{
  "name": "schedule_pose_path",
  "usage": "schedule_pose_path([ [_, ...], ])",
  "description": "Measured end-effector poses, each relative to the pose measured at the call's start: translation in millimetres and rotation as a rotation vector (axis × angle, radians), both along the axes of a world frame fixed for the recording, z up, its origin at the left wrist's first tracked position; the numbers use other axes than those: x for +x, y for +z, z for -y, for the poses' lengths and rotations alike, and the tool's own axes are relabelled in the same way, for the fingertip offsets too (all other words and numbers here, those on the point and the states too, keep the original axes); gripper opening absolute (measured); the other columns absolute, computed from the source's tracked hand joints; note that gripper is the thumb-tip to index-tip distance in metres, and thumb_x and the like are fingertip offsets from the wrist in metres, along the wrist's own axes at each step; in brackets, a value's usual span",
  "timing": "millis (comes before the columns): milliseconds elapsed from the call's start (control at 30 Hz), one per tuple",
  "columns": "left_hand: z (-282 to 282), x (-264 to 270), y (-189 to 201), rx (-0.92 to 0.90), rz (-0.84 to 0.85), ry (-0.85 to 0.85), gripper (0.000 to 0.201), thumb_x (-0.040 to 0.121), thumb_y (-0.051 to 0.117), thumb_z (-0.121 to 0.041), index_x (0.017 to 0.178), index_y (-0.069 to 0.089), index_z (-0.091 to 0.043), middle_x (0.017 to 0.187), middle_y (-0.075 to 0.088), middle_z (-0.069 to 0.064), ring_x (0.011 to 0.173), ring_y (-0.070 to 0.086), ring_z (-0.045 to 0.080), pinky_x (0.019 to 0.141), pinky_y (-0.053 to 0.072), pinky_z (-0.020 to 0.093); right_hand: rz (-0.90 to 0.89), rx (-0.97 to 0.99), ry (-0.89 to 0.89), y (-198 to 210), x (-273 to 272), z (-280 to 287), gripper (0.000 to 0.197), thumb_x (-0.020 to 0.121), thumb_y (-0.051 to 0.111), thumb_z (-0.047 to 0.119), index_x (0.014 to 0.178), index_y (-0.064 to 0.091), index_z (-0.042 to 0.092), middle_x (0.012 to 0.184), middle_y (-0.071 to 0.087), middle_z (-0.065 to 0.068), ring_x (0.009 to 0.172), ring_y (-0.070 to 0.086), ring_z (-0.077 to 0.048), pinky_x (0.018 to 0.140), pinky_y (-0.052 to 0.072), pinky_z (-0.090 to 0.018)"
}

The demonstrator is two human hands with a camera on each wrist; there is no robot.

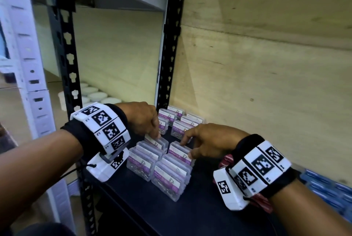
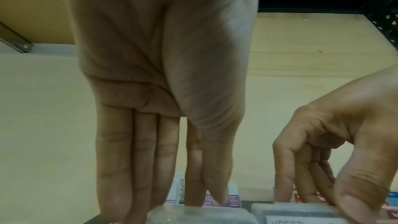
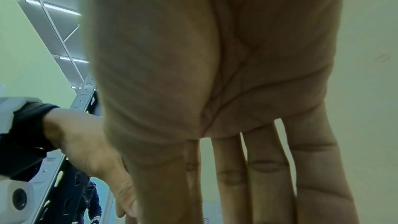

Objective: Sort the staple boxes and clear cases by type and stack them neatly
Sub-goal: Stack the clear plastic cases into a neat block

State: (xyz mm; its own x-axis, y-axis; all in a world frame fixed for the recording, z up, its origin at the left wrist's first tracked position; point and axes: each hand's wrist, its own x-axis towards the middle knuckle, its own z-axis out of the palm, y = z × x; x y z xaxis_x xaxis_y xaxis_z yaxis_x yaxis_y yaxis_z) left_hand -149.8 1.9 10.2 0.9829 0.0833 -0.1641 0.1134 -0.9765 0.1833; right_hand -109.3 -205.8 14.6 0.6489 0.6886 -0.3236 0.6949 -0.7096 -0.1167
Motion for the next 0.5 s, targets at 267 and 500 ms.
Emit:
schedule_pose_path([
  [267, 10.6, -17.7, 7.2, -0.027, -0.082, -0.031, 0.018, 0.086, 0.07, -0.047, 0.088, 0.078, -0.03, 0.085, 0.075, -0.013, 0.085, 0.07, 0.008, 0.088, 0.055, 0.029, -0.032, 0.016, 0.001, 1.7, -12.2, 8.6, 0.04, 0.092, 0.067, 0.036, 0.131, 0.056, 0.036, 0.127, 0.061, 0.004, 0.111, 0.058, -0.017, 0.102, 0.046, -0.039],
  [500, 14.1, -21.0, 7.4, -0.007, -0.106, -0.03, 0.02, 0.085, 0.07, -0.048, 0.088, 0.078, -0.03, 0.091, 0.075, -0.012, 0.09, 0.069, 0.011, 0.092, 0.054, 0.034, -0.043, 0.026, 0.005, 0.1, -16.0, 11.1, 0.041, 0.091, 0.067, 0.037, 0.13, 0.056, 0.039, 0.114, 0.063, 0.007, 0.104, 0.061, -0.016, 0.097, 0.051, -0.038],
])
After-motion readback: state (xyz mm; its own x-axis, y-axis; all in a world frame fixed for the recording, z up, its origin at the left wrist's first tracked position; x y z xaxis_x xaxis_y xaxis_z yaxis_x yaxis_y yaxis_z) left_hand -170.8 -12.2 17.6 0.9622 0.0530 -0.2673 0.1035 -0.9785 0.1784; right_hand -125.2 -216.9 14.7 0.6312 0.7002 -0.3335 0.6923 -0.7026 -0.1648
